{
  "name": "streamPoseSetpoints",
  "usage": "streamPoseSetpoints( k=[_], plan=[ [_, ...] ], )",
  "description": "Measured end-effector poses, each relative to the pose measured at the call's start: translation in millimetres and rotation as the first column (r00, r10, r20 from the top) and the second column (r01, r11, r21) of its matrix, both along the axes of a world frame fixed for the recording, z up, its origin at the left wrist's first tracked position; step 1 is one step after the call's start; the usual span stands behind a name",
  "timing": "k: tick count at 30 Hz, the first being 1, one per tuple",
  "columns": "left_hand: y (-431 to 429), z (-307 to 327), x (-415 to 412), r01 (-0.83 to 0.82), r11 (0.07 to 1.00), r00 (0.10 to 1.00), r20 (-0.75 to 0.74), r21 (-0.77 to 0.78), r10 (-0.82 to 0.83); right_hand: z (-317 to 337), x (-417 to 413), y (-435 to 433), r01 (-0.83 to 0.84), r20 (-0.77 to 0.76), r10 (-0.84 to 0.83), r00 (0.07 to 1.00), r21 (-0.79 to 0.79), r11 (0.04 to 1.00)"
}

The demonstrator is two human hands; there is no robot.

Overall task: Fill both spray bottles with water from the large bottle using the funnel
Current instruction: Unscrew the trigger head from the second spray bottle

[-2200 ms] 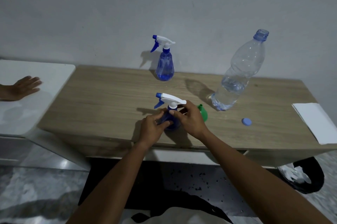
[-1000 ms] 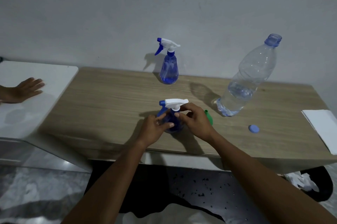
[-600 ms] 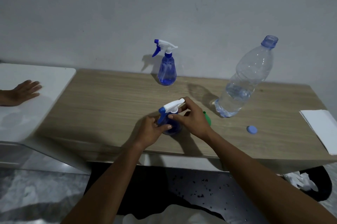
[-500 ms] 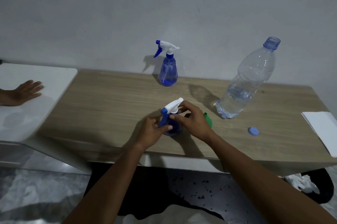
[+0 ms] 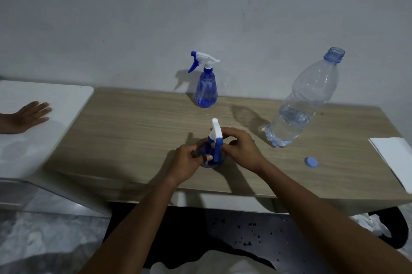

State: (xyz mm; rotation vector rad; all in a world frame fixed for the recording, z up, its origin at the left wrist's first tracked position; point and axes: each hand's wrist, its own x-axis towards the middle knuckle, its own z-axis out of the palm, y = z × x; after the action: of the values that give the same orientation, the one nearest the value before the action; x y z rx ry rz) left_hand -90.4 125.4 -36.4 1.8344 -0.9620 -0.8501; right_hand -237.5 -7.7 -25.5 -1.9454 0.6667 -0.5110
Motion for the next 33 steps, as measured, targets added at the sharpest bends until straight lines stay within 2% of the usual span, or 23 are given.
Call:
streamPoseSetpoints(
  k=[6, 8, 13, 15, 22, 24, 27, 30, 33],
  plan=[
    [1, 2, 2, 0.026, 0.999, 0.998, -0.049, -0.027, -0.028, 6, 2, -4, -0.069, -0.023, 0.068, 0.997, -0.064, 0.996],
    [0, 3, 2, 0.034, 0.999, 0.998, -0.052, -0.034, -0.035, 12, 3, -6, -0.07, 0.025, 0.072, 0.997, -0.057, 0.996],
    [-3, 5, -1, 0.03, 0.999, 0.999, -0.027, -0.043, -0.031, 37, 11, -14, -0.009, 0.189, -0.014, 0.982, 0.119, 0.993],
    [-4, 4, -1, 0.023, 0.998, 0.999, -0.025, -0.056, -0.024, 50, 17, -19, 0.022, 0.255, -0.047, 0.966, 0.103, 0.994],
    [-7, 4, -3, 0.015, 0.999, 1.0, 0.003, -0.034, -0.015, 104, 37, -52, 0.213, 0.335, -0.198, 0.921, -0.009, 0.977],
    [-8, 3, -2, 0.006, 1.0, 1.0, 0.005, -0.022, -0.006, 108, 42, -66, 0.239, 0.241, -0.194, 0.951, -0.171, 0.956],
    [-11, -1, -1, 0.003, 1.0, 1.0, -0.007, -0.022, -0.003, 83, 49, -84, 0.134, -0.148, -0.198, 0.969, -0.36, 0.923],
    [-11, -2, -2, -0.011, 0.999, 0.999, -0.043, -0.033, 0.01, 43, 52, -93, -0.027, -0.453, -0.161, 0.877, -0.379, 0.925],
    [-12, -8, -2, -0.016, 0.999, 0.997, -0.082, -0.038, 0.013, 23, 56, -98, -0.105, -0.574, -0.14, 0.807, -0.373, 0.922]
  ],
)
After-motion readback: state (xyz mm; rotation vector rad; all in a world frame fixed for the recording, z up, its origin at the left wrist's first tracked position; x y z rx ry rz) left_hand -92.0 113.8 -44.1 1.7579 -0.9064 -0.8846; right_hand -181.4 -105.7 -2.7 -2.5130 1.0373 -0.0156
